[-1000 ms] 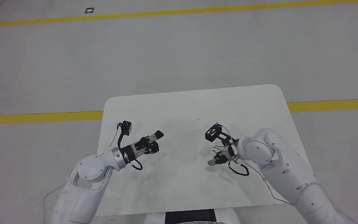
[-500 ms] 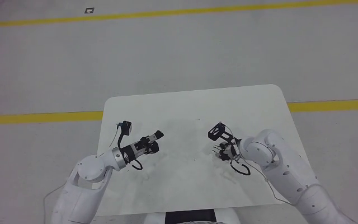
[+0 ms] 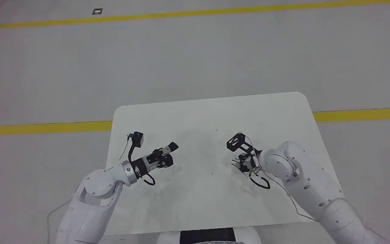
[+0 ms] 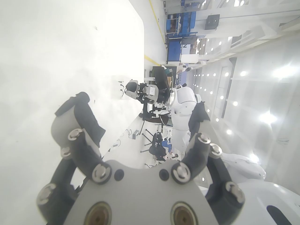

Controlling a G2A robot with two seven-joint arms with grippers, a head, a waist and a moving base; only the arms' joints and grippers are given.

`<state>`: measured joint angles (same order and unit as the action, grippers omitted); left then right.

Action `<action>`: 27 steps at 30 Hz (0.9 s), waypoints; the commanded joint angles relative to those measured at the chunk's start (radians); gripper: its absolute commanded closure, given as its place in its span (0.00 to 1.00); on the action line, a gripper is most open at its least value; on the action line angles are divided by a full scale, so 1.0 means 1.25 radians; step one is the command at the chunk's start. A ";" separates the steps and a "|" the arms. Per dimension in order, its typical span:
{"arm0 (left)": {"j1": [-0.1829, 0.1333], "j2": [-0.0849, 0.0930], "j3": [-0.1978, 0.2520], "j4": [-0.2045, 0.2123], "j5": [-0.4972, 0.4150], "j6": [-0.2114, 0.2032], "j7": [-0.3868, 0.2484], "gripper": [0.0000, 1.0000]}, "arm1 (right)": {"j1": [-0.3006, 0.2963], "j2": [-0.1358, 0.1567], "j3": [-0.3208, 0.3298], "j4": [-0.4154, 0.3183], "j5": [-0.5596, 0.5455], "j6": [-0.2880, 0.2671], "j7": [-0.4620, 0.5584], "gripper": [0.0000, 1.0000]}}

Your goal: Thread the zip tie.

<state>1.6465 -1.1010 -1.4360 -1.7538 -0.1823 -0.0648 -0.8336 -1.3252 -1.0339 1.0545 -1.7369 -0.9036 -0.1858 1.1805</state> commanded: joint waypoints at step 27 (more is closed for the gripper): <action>0.000 0.000 0.000 0.000 0.000 0.000 0.000 0.00 | 0.033 -0.009 -0.047 0.046 -0.057 0.008 -0.032 0.81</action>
<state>1.6465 -1.1010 -1.4360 -1.7538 -0.1823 -0.0648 -0.8336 -1.2848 -1.0450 0.9974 -1.6811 -0.9744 -0.1754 1.1406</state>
